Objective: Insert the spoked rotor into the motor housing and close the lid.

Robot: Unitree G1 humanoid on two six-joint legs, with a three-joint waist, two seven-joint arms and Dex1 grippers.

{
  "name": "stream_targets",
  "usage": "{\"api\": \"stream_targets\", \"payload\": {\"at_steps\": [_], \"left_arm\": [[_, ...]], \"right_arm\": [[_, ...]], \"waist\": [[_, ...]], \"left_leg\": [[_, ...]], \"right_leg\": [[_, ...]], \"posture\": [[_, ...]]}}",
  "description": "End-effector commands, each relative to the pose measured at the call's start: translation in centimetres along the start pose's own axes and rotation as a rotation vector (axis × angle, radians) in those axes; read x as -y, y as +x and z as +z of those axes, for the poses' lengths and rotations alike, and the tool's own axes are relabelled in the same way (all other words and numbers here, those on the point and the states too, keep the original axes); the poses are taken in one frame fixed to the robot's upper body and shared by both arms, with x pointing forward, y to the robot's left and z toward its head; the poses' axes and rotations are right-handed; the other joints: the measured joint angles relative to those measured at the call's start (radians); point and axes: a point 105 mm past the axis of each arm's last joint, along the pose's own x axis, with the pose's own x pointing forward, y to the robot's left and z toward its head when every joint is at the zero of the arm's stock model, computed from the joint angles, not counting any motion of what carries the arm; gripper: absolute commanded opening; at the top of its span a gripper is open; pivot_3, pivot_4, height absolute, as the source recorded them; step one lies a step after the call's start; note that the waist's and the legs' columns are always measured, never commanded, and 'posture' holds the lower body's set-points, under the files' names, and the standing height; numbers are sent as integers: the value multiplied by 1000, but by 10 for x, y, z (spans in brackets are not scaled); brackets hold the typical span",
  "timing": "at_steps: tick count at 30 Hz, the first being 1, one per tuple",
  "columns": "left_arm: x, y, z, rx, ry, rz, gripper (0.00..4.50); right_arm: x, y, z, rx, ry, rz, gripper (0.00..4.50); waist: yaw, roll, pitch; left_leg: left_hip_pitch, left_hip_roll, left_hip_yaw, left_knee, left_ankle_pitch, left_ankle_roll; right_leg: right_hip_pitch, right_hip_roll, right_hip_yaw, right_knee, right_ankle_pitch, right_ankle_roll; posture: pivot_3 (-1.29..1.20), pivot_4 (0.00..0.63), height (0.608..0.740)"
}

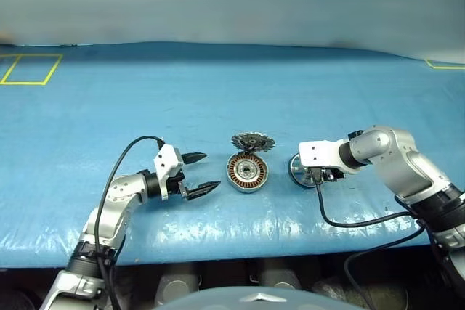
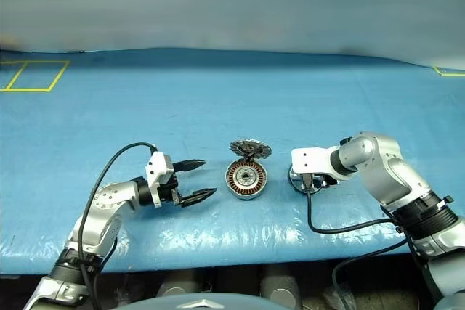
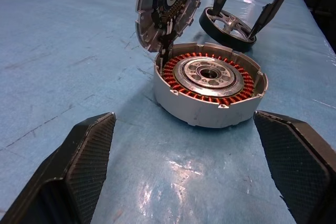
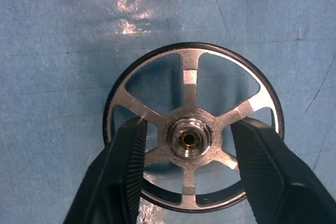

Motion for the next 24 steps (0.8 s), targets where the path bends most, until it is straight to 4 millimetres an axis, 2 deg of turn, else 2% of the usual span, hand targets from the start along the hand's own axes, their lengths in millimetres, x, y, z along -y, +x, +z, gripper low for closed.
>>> {"api": "stream_targets", "payload": {"at_steps": [1,2,9,13,18,24], "left_arm": [[2,3,12,22,45,-17,4500],[2,3,11,20,45,-18,4500],[5,1,15,30,46,-22,4500],[5,-1,17,34,55,-16,4500],[6,-3,17,36,51,-17,4500],[6,-3,17,27,46,-31,4500]], "right_arm": [[-8,3,-2,4,11,24,1460],[-8,3,-3,5,11,20,1319],[4,-9,12,139,135,-108,1318],[3,-18,20,250,247,-191,1318],[-21,-30,35,432,415,-217,1318],[-49,-29,66,582,488,-197,1318]], "waist": [[-1,-1,-1],[-1,-1,-1],[-4,-2,-1],[-2,-1,-1],[10,-1,-1],[10,-1,-1]], "left_leg": [[1,0,0,0,0,0],[1,0,0,0,0,0],[1,0,0,1,0,0],[1,1,-1,0,0,0],[-1,1,-2,0,0,0],[-1,1,-2,0,0,0]], "right_leg": [[1,0,0,0,0,0],[1,0,0,0,0,0],[1,0,0,1,0,0],[0,0,0,1,0,0],[0,0,0,0,0,0],[0,0,0,0,-1,2]], "posture": [[0,150,740],[0,150,740],[0,150,740],[0,150,740],[0,150,740],[0,150,740]]}}
